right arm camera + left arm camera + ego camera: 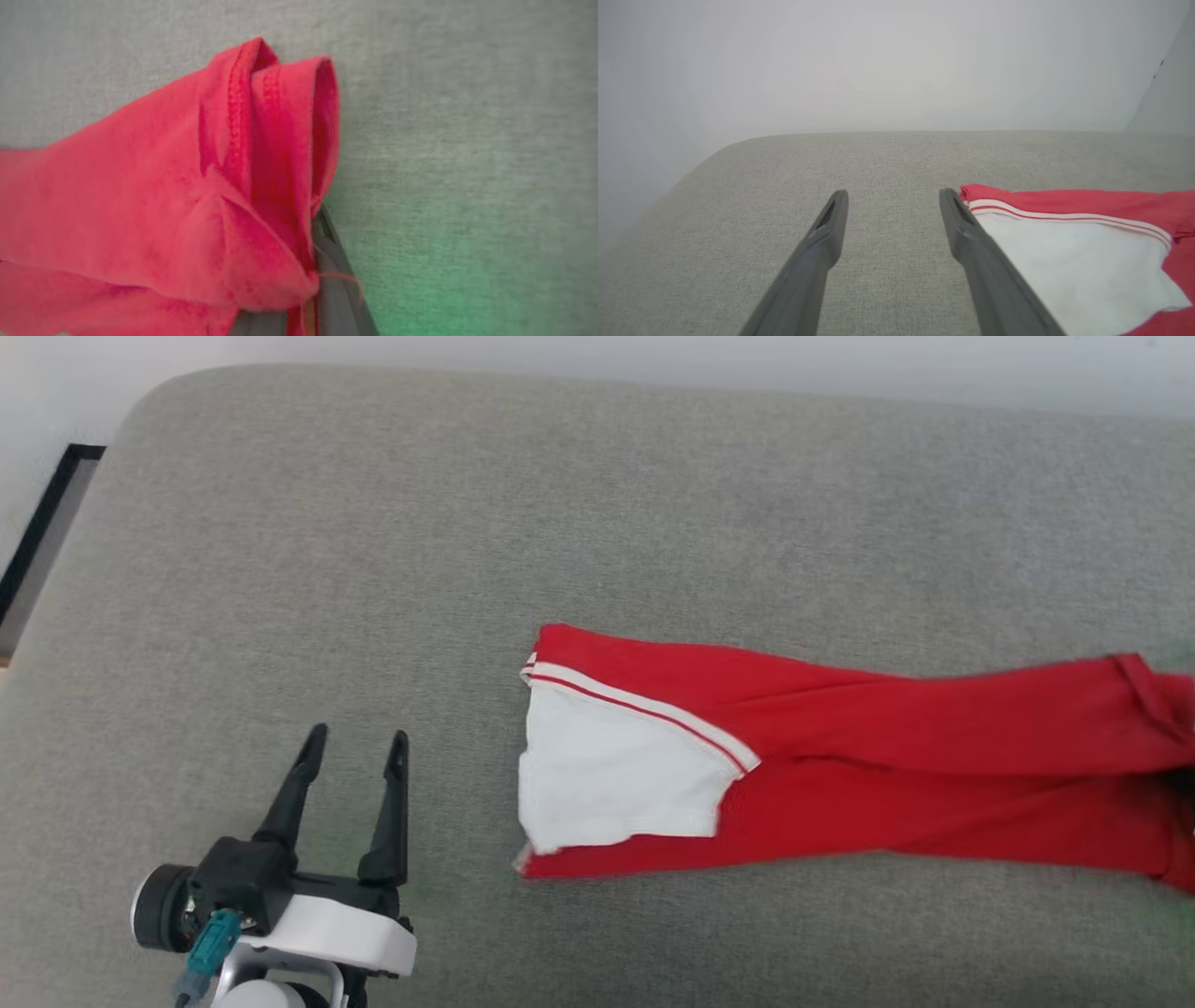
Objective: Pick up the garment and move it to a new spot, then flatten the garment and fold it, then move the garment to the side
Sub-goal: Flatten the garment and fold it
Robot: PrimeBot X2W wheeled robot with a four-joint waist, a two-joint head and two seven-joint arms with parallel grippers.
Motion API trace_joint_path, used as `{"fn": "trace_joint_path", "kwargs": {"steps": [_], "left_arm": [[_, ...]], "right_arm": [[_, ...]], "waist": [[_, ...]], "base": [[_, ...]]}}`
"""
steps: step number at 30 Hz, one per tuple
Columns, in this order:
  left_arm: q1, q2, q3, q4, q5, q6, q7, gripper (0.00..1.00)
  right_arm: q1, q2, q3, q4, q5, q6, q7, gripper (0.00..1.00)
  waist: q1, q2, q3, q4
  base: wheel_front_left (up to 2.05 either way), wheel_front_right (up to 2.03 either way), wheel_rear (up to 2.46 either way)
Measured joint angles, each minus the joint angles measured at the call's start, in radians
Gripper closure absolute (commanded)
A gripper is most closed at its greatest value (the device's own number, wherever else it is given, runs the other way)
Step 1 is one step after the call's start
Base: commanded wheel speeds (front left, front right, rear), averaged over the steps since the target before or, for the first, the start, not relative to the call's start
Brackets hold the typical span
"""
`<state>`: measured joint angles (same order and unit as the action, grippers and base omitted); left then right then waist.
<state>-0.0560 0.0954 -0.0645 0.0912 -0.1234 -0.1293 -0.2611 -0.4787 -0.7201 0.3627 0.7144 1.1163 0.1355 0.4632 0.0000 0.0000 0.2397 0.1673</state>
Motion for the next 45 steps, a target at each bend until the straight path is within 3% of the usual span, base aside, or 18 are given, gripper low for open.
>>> {"fn": "trace_joint_path", "kwargs": {"steps": [13,20,30,37,38,45], "left_arm": [[-0.023,0.014,-0.028,-0.040,-0.005,0.000,0.000,0.00],[-0.019,0.017,-0.025,-0.037,-0.017,0.000,0.000,0.00],[0.023,0.002,-0.026,-0.023,-0.038,0.000,0.000,0.00],[0.041,0.006,-0.042,-0.002,-0.069,0.000,0.000,0.00],[0.041,0.005,-0.049,-0.003,-0.069,0.000,0.000,0.00],[0.050,-0.011,-0.050,-0.005,-0.079,0.000,0.000,0.00]], "right_arm": [[0.028,-0.225,-0.163,0.126,0.033,-0.004,-0.099,1.00],[0.055,-0.240,-0.192,0.091,0.065,-0.005,-0.129,1.00],[0.162,-0.180,-0.081,-0.282,0.044,-0.005,-0.104,1.00],[0.211,-0.085,-0.005,-0.563,-0.012,-0.005,-0.052,1.00],[0.211,-0.045,0.025,-0.615,-0.038,-0.005,-0.018,1.00],[0.135,0.090,0.125,-0.637,-0.170,-0.005,0.076,1.00]], "waist": [[0.0000,0.0000,0.028,-0.057],[0.0000,0.0000,0.012,-0.064],[0.0000,0.0000,-0.045,-0.057],[0.0000,0.0001,-0.085,-0.022],[0.0000,0.0000,-0.093,-0.010],[0.0000,0.0000,-0.101,0.035]], "base": [[0.00,0.00,0.00],[0.00,0.00,0.00],[0.00,0.00,0.00],[0.00,0.00,0.00],[0.00,0.00,0.00],[0.00,0.00,0.00]]}}
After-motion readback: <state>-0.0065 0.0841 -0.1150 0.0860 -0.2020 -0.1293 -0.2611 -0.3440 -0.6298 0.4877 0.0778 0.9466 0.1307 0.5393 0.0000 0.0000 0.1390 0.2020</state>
